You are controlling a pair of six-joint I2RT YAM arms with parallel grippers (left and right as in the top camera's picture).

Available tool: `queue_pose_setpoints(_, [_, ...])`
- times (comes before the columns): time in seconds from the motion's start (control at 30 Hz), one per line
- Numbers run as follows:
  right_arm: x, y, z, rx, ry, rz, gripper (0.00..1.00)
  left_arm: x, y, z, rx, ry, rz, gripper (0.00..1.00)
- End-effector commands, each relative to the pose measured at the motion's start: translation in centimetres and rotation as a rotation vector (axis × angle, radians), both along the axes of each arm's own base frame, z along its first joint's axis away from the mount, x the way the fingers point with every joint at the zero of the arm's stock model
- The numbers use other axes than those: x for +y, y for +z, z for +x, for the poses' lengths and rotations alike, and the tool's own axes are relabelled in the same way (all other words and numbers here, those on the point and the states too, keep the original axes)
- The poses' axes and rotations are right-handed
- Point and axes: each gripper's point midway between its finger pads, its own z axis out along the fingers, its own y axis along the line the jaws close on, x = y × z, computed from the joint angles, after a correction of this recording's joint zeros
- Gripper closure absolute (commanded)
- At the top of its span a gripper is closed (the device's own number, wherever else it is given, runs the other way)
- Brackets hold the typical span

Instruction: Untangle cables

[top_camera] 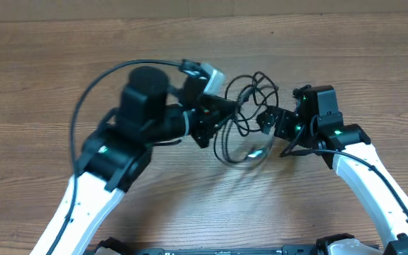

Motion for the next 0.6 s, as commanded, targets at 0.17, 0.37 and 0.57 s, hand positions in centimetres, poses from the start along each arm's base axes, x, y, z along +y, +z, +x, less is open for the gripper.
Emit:
queue_pose_setpoints(0.17, [-4.4,-1.1,0.0,0.036,-0.139,-0.140,0.00,5.7,7.1,-1.1,-0.249,0.129,-0.069,0.96])
queue_pose_setpoints(0.37, [-5.5,-1.3,-0.3,0.059,-0.167,-0.146,0.00,9.2,7.3,0.0,-0.249,0.248,-0.053,0.96])
queue_pose_setpoints(0.57, [-6.2,-1.6,-0.7,0.081,-0.186,-0.152,0.00,15.2,3.7,3.4,-0.151,0.589,0.107,0.96])
